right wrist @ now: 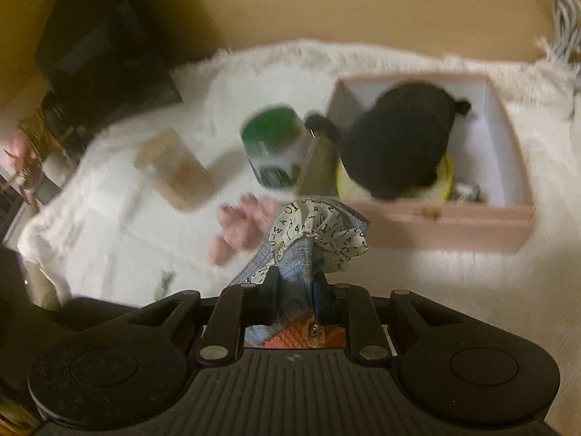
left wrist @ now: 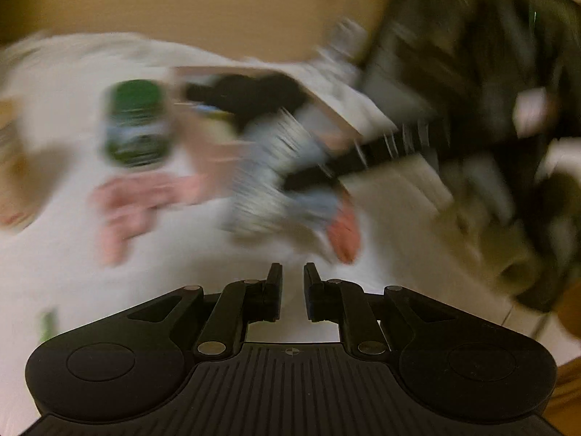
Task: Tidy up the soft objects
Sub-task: 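Grasp the blue plaid doll dress with the right tool while the left tool grasps the green strap, then lift the plaid dress with the right tool while the left tool holds the green strap, then carry the plaid dress and green strap over the pink box with both tools, then open both tools to drop the plaid dress and green strap into the pink box, then grasp the pink bow hair tie with the left tool while the right tool moves toward the white gloves, then lift the pink bow with the left tool while the right tool lowers over the white gloves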
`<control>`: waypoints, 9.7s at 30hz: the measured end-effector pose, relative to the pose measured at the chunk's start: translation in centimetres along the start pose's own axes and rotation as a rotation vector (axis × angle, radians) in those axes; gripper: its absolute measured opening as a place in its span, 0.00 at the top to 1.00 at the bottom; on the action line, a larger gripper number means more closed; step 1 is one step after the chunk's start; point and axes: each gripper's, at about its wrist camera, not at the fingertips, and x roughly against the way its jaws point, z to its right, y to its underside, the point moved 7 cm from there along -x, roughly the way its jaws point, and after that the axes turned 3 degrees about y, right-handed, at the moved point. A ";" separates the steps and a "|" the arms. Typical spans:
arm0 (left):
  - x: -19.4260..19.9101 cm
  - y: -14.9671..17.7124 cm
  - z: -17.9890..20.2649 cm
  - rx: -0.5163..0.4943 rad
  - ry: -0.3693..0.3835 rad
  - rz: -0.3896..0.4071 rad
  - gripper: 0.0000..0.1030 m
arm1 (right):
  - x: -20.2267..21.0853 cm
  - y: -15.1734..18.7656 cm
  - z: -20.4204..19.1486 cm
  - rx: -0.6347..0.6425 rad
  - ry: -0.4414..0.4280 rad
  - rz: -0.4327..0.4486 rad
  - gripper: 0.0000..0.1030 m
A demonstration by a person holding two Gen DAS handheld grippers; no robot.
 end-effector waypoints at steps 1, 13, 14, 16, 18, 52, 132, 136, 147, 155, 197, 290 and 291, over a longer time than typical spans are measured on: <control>-1.5 0.0 0.7 -0.038 -0.001 -0.024 0.86 | 0.8 -0.3 -0.3 -0.003 -0.013 0.018 0.83; -5.5 1.8 1.6 -0.045 0.019 -0.118 0.87 | 12.2 -2.7 2.0 -0.062 0.140 0.319 0.92; -5.4 1.9 1.7 -0.045 0.018 -0.118 0.87 | 12.5 -2.6 2.4 -0.057 0.140 0.312 0.92; -5.5 2.0 1.6 -0.044 0.017 -0.119 0.87 | 11.8 -2.0 2.7 -0.020 0.144 0.266 0.91; -5.2 1.9 1.2 -0.040 0.019 -0.123 0.87 | 10.0 -0.8 2.9 0.010 0.150 0.191 0.76; -3.6 3.3 0.6 0.005 0.026 -0.083 0.87 | 5.7 -9.0 -13.8 0.291 -0.178 0.109 0.90; 1.8 4.3 1.6 -0.046 -0.192 -0.136 0.78 | 10.3 6.5 5.8 0.091 0.259 0.049 0.88; 2.4 2.5 3.7 -0.085 -0.150 -0.106 0.78 | 11.2 7.6 6.3 0.077 0.256 0.049 0.88; 2.9 -11.8 4.4 -0.122 -0.076 0.115 0.78 | 15.5 1.5 5.5 0.104 0.240 0.239 0.88; -3.6 -21.6 2.6 -0.071 -0.013 0.064 0.78 | 13.3 -5.8 5.9 0.120 0.287 0.306 0.88; -9.0 -22.3 -5.4 0.023 0.050 0.019 0.79 | 5.4 -7.7 10.1 -0.047 0.405 0.243 0.23; 0.4 2.0 -9.4 0.258 -0.237 -0.036 0.91 | -3.7 6.3 3.4 0.138 0.280 -0.059 0.03; 0.7 2.3 -9.2 0.271 -0.237 -0.031 0.91 | -3.0 6.0 3.3 0.139 0.265 -0.041 0.03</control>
